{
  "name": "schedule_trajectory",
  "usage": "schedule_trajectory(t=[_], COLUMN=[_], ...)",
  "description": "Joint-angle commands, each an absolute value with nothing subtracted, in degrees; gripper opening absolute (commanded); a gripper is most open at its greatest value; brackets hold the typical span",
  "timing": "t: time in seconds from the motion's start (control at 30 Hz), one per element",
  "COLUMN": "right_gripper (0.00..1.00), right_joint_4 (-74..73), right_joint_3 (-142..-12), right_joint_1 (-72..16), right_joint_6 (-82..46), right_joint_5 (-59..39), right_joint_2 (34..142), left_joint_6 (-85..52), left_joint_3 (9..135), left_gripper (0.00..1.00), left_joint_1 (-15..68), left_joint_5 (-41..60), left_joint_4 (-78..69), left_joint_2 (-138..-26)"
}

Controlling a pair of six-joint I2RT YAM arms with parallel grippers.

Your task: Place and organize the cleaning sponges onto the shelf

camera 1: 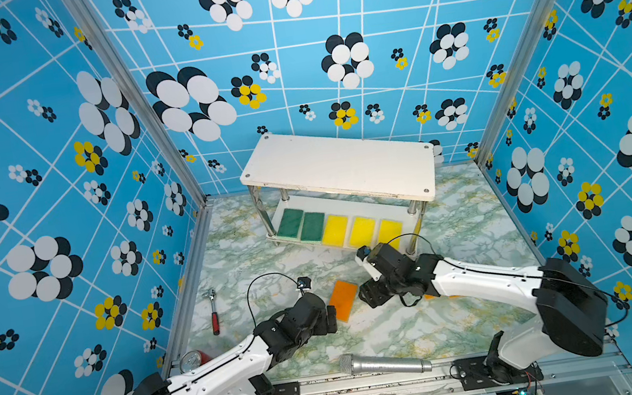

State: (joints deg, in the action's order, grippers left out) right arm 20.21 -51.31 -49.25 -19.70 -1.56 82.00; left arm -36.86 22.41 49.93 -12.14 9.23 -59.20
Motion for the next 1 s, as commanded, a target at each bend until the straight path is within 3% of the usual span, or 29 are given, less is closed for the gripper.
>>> schedule_trajectory(t=[0.0, 0.3, 0.6, 0.97], right_gripper=[0.72, 0.74, 0.74, 0.74], right_joint_4=[25.2, 27.1, 26.0, 25.6], right_joint_3=[-48.4, -43.3, -43.2, -43.9], right_joint_1=[-46.8, -40.4, -38.8, -38.6], right_joint_6=[-19.8, -23.2, -23.8, -23.3], right_joint_5=[1.3, 3.2, 2.2, 0.9], right_joint_2=[75.2, 65.7, 68.5, 69.7], left_joint_6=[-27.5, -25.8, -30.3, -29.2], left_joint_3=[24.6, 29.1, 29.3, 32.6], left_gripper=[0.99, 0.99, 0.99, 0.99], left_joint_1=[49.6, 51.5, 58.5, 59.1], left_joint_5=[-7.7, -4.1, -9.0, -13.9], left_joint_4=[1.7, 0.7, 1.5, 8.6], left_joint_2=[-61.7, -68.0, -73.0, -69.2])
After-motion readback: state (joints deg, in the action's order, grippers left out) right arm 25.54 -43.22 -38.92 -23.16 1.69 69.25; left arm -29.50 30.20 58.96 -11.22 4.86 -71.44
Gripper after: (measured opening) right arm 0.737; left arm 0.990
